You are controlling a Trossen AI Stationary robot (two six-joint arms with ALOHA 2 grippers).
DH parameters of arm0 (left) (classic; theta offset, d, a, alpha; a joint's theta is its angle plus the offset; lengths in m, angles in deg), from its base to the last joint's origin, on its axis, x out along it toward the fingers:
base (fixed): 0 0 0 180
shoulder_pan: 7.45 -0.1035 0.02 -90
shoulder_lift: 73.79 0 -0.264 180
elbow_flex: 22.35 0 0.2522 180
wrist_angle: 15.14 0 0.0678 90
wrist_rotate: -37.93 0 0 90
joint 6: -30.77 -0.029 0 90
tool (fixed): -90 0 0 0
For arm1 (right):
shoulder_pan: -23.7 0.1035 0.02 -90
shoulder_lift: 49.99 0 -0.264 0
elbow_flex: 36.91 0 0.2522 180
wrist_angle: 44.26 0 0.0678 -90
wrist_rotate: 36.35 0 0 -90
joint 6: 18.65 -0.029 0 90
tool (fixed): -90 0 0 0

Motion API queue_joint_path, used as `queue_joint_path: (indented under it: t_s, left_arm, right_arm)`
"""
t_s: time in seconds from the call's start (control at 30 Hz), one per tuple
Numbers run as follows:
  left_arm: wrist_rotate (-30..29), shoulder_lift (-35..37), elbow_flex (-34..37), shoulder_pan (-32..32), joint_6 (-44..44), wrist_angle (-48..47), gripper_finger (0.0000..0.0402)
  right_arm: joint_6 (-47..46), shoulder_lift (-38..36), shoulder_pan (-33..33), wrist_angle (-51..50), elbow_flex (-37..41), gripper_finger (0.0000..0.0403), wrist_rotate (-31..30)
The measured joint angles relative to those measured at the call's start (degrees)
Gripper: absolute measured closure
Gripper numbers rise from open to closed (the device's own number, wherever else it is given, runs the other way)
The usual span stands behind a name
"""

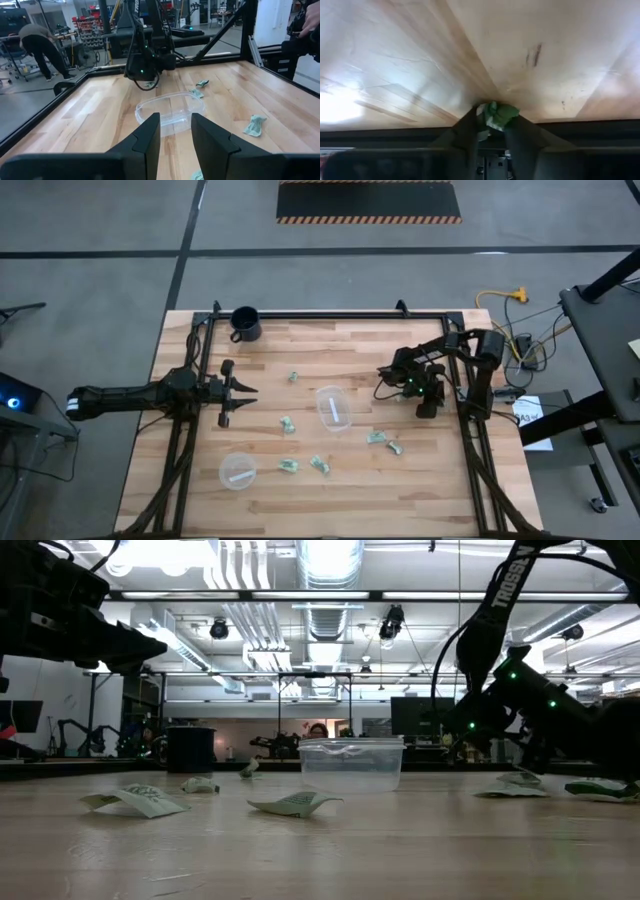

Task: Pick and place items into bin
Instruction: Put the stevia packet into the transparent bin

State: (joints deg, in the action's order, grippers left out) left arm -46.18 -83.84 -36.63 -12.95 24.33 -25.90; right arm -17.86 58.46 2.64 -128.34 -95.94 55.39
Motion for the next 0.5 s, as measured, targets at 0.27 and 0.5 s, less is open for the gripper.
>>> queue_joint_path:
  t_s: [0.27, 0.5]
  left_arm:
    - [0.0, 0.0, 0.0, 0.0, 0.0, 0.0, 0.0308]
    - [0.0, 0.0, 0.0, 0.0, 0.0, 0.0, 0.0308]
  right_arm:
    - [1.1, 1.0, -0.4, -0.6, -0.1, 0.0378, 4.6]
    - [1.9, -2.0, -1.2, 0.6, -0.1, 0.0379, 6.9]
